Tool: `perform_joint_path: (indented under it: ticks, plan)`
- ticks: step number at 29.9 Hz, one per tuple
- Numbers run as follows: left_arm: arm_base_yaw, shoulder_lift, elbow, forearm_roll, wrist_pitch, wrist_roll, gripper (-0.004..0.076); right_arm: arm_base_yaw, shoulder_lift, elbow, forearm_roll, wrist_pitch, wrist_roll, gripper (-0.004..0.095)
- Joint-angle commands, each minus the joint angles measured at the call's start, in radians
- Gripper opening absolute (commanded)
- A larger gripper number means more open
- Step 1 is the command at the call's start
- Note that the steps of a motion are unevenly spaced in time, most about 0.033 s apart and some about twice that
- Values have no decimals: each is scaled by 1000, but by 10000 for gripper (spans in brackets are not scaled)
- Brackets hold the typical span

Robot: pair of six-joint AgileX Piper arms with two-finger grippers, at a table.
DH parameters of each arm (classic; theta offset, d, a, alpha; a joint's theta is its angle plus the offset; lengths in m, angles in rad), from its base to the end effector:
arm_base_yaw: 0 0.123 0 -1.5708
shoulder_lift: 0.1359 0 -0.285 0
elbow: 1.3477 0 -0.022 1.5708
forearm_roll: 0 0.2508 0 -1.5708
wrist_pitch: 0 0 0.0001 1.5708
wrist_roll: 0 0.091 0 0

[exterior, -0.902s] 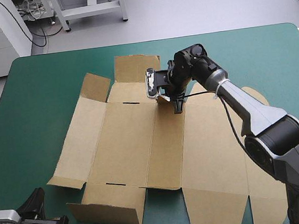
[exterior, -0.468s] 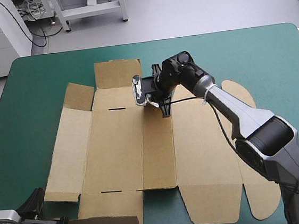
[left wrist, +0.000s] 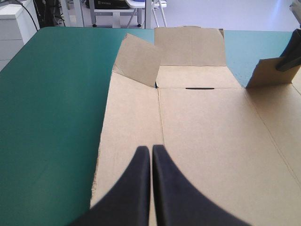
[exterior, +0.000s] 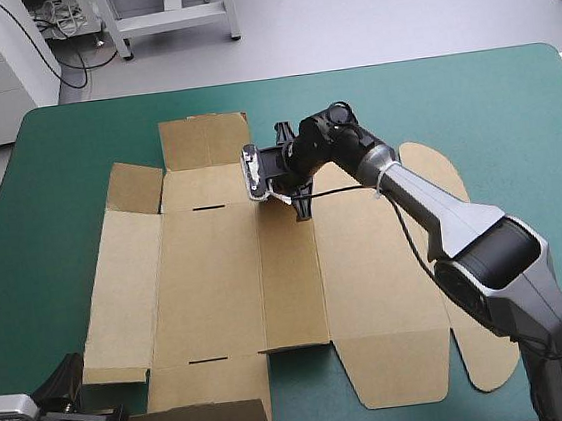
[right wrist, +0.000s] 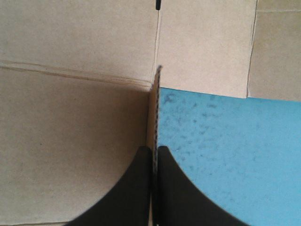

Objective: Fold the box

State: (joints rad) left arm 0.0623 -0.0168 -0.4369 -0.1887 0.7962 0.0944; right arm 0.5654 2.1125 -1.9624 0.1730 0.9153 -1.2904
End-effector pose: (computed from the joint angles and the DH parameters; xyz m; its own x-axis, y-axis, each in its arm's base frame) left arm 0.0089 -0.0117 0.2828 -0.2458 -0.0534 -0.9678 0.0587 0.9958 -0.0699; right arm 0.3996 0.2683 0.2768 0.2891 -0.9032 -0.3171 -0.8701 -0.1098 -0.4804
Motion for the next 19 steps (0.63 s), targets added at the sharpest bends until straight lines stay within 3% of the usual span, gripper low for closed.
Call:
perform_joint_path:
  ticks: [1, 6, 13, 15, 19]
  plan:
    - [-2, -9, -22, -17, -80, -4, -8, 1, -61, -33, 24, -47, -9, 1]
    - [-2, -9, -22, -17, -80, -4, -8, 1, -61, -33, 26, -48, 14, 208]
    - [-2, -9, -22, -17, -80, -4, -8, 1, -65, -65, 12, -63, 135, 802]
    - [-2, -9, -22, -17, -80, -4, -8, 1, -65, -108, -9, -46, 192, 909]
    - [-2, -9, -22, -17, -80, -4, -8, 1, -65, -203, -87, 12, 282, 926]
